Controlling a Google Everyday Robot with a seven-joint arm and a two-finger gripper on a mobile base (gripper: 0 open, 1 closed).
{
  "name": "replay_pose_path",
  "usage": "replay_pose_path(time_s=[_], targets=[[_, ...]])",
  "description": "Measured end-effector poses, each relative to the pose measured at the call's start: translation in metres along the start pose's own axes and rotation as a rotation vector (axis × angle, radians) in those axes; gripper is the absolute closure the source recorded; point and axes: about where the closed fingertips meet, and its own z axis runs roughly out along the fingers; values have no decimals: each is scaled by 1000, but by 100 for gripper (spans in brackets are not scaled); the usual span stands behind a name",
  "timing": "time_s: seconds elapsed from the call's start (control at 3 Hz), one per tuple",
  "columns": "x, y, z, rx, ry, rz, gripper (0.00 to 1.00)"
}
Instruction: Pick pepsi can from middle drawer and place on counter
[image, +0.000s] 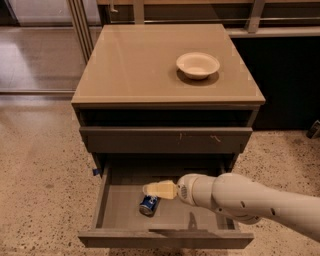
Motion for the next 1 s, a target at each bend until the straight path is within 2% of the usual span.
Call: replay_pose_path(time_s=[0.33, 0.67, 1.0], targets=[[-6, -5, 2, 21, -28, 3, 0], [-6, -5, 2, 21, -28, 3, 0], [6, -1, 36, 2, -11, 53, 0]])
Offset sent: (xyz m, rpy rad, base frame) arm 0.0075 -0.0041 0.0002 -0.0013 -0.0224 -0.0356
